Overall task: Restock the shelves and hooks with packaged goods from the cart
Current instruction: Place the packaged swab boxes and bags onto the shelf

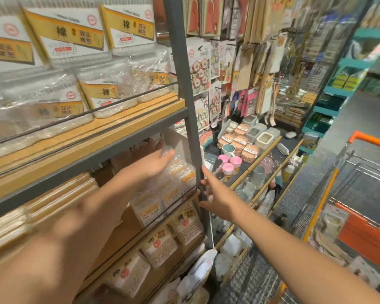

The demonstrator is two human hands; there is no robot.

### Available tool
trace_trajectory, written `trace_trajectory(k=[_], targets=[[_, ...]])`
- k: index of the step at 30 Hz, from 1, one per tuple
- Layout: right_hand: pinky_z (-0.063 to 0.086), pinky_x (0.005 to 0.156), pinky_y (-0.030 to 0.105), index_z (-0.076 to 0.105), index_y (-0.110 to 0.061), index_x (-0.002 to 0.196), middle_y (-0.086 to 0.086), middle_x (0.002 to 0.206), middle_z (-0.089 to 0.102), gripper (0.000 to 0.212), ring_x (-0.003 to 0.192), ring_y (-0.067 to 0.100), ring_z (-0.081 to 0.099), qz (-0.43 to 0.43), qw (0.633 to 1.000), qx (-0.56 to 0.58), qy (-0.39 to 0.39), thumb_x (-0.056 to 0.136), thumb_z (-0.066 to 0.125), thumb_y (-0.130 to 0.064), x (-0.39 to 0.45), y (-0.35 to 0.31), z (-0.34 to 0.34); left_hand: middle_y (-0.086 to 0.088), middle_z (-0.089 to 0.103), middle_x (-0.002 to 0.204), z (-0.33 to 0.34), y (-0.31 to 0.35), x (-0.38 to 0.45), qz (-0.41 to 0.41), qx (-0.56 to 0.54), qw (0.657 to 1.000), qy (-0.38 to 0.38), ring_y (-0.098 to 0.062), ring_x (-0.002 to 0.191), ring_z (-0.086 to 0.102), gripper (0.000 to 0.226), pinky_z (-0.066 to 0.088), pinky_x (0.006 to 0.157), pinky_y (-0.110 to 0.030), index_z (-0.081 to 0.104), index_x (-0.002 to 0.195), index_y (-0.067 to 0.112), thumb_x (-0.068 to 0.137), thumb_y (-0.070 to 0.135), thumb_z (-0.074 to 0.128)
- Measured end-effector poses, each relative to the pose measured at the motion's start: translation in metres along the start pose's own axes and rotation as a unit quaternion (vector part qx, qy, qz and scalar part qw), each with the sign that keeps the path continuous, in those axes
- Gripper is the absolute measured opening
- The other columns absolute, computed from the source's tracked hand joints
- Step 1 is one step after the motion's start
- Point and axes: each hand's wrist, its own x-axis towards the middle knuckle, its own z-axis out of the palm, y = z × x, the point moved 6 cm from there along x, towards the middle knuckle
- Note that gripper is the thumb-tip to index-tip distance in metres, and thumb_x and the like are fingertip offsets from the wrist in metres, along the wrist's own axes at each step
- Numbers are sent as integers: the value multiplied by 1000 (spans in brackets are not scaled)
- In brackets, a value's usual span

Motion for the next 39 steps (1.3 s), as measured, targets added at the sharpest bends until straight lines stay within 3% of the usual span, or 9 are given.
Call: trace_trajectory(k=[3, 6, 9, 12, 16, 22, 26, 32, 39], targets=[[53, 87, 38, 9, -43, 153, -10, 128, 46, 94, 98, 13, 57, 26, 996, 71, 46, 87, 70, -17, -19, 20, -6, -5, 21, 162, -7, 15, -20, 26, 63, 994, 85, -24, 147, 25, 70, 23, 119, -42, 18, 156, 19, 99, 61, 24], [47, 69, 17, 11, -31, 156, -10, 120, 47, 87, 87, 9, 56, 20, 997, 52, 52, 91, 67, -24, -53, 35, -17, -2, 15, 163, 13, 49, -58, 69, 92, 985, 132, -24, 150, 10, 67, 8, 122, -47, 25, 154, 25, 97, 60, 26], [48, 74, 27, 17, -25, 155, -13, 119, 46, 79, 86, 12, 55, 48, 994, 78, 58, 93, 65, -23, -93, 58, -39, 1, 15, 163, 58, 85, -91, 91, 34, 987, 127, -19, 150, 3, 64, 0, 122, -44, 38, 147, 30, 90, 57, 26], [46, 71, 20, 28, -19, 151, -2, 126, 48, 68, 86, 10, 51, 98, 989, 77, 77, 94, 65, -24, -147, 95, -68, -10, 51, 143, 109, 136, -116, 208, 24, 962, 174, -31, 139, 38, 36, 26, 116, -50, 55, 125, 25, 94, 39, 44], [45, 81, 17, 46, -14, 139, 6, 130, 55, 51, 101, 14, 54, 167, 979, 71, 90, 93, 65, -22, -243, 158, -101, -16, 70, 89, 208, 222, -144, 403, 35, 901, 155, -34, 82, 70, 9, 58, 70, -42, 60, 95, 7, 89, 11, 54], [48, 66, 27, 58, -6, 109, 7, 90, 56, 27, 69, 5, 58, 288, 954, 53, 65, 92, 64, -26, -385, 275, -130, 4, 62, 81, 356, 314, -187, 289, -125, 946, -77, -2, 74, 61, 18, 47, 69, -27, 68, 93, 14, 94, 13, 51], [45, 88, 35, 57, -13, 126, 4, 117, 59, 41, 102, 21, 58, 367, 930, 22, 15, 95, 60, -40, -434, 344, -129, 3, 59, 92, 443, 321, -210, 136, -141, 935, -296, -20, 86, 56, 21, 39, 60, -17, 60, 114, 19, 101, 31, 49], [47, 95, 40, 56, -13, 129, 16, 126, 61, 41, 113, 33, 60, 392, 916, 87, 12, 96, 59, -37, -408, 390, -116, 6, 60, 111, 496, 293, -181, 46, -59, 935, -345, -9, 90, 56, 38, 45, 74, -25, 54, 133, 21, 101, 39, 44], [33, 70, 29, 64, -10, 101, 25, 94, 59, 20, 87, 25, 53, 435, 878, 199, 15, 95, 61, -29, -350, 448, -108, 0, 55, 128, 550, 261, -93, -94, -99, 914, -382, -13, 99, 53, 41, 41, 83, -29, 52, 135, 20, 100, 42, 47]])
